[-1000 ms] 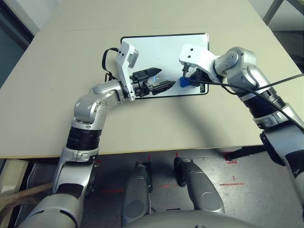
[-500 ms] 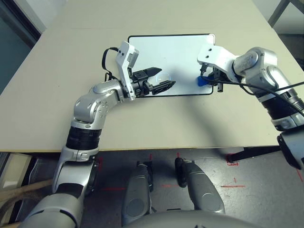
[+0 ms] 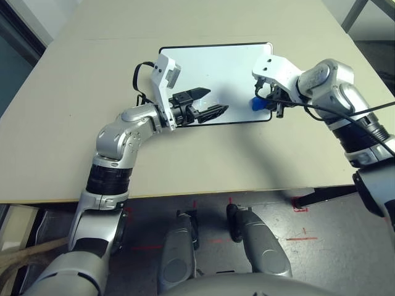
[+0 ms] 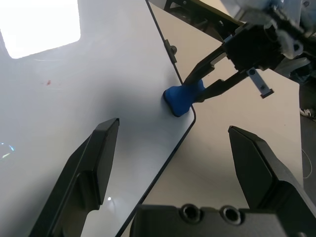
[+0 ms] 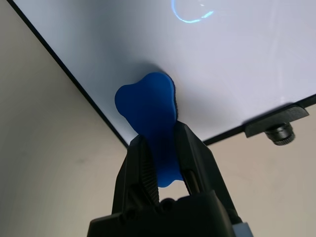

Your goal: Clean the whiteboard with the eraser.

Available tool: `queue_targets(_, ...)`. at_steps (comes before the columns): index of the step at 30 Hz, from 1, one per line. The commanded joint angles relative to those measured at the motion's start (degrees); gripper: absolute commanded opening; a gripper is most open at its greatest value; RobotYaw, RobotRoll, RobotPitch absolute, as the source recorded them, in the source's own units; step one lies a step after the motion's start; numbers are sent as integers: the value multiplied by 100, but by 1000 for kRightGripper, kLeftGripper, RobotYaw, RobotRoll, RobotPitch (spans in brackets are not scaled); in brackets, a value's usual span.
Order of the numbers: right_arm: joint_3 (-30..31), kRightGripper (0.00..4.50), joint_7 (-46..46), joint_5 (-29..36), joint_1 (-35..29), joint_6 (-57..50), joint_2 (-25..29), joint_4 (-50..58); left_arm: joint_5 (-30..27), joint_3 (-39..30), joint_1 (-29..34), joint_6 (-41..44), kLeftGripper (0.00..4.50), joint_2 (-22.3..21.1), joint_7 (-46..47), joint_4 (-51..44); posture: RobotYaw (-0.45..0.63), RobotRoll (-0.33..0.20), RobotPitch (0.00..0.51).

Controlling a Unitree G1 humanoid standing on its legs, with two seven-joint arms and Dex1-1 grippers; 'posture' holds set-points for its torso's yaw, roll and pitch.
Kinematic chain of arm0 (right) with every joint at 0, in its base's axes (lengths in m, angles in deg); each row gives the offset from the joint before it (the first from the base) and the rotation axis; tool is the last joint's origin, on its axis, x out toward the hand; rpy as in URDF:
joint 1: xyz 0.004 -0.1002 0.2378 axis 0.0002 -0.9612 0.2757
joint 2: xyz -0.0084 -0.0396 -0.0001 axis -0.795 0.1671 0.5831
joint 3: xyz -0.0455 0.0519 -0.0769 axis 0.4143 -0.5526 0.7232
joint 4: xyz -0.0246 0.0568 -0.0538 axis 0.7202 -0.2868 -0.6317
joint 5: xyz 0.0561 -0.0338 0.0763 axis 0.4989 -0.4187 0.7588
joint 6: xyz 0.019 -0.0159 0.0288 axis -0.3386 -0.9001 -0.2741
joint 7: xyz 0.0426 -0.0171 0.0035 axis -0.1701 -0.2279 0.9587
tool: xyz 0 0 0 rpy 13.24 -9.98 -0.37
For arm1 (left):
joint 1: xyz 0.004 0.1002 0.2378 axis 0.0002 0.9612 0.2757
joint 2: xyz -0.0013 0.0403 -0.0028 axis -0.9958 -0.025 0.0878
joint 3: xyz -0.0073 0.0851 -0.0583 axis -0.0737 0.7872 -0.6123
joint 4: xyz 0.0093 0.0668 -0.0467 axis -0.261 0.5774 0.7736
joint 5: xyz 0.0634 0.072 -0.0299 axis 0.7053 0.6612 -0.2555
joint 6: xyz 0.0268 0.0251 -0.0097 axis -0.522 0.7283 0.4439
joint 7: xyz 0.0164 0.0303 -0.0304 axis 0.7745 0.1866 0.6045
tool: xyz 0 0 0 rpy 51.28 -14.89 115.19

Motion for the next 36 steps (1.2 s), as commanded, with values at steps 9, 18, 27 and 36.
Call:
queue_targets(9, -607, 671, 134, 1147, 636, -2607, 316, 1243, 340, -987, -84, -1411, 4500, 30, 909, -109, -105, 0, 266)
queue_targets(18, -1432, 671, -1175, 1614, 1012, -3039, 360, 806, 972, -1867, -299, -2824, 4500, -282, 1939, 374, -79, 0, 267)
queue_targets(27, -1962, 671, -2484, 1621, 633, -2933, 719, 67, 1281, -2494, -175, -3379, 4500, -567, 2842, 1123, -61, 0, 253)
queue_targets(36, -3021, 671, -3737, 1917, -550, -3692, 457, 121, 1166, -2800, 73, -3398, 4500, -420, 3263, 2215, -34, 0, 222)
